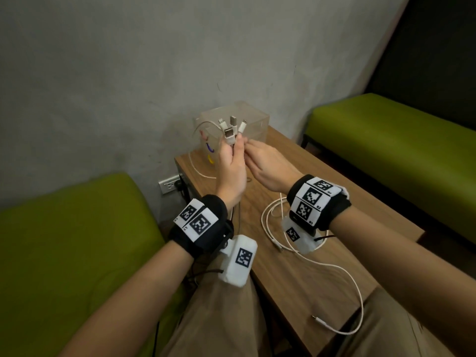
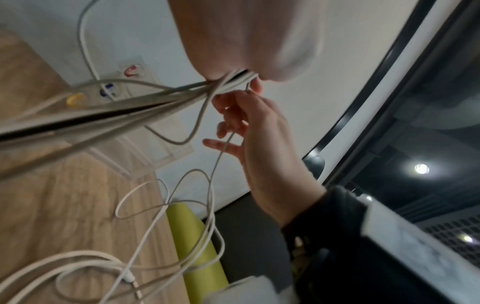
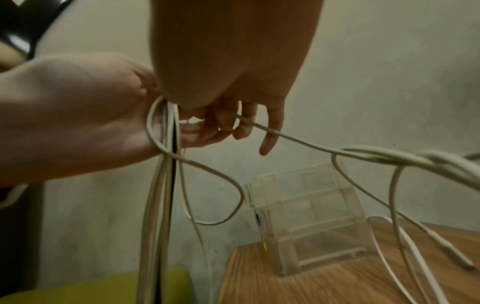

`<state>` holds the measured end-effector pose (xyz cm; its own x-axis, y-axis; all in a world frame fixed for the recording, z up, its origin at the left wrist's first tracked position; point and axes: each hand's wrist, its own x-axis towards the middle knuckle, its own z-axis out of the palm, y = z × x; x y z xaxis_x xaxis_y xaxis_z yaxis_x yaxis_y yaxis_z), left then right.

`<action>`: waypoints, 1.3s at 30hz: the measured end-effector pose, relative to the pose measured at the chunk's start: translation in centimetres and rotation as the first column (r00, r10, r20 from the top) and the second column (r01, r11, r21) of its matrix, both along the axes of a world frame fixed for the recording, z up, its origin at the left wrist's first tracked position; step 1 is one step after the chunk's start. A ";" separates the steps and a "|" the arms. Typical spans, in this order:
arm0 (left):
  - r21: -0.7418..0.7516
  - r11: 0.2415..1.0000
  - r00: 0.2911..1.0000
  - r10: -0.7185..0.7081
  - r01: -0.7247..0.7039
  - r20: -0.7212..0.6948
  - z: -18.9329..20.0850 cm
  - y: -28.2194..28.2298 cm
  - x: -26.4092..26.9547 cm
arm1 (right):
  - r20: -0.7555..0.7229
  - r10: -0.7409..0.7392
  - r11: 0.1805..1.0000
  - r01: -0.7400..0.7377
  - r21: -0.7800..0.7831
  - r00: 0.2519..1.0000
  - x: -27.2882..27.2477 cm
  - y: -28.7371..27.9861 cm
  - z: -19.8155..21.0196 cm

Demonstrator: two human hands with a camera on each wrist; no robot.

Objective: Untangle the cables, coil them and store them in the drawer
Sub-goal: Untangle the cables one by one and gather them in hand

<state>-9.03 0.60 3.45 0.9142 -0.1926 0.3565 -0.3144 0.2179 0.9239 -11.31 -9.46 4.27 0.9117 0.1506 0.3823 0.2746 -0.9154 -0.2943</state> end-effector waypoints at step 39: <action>-0.132 0.855 0.830 0.518 -0.501 0.207 1.9 7.8 5.4 | -0.387 -0.527 0.842 0.402 -0.361 0.756 -3.8 -8.9 -8.9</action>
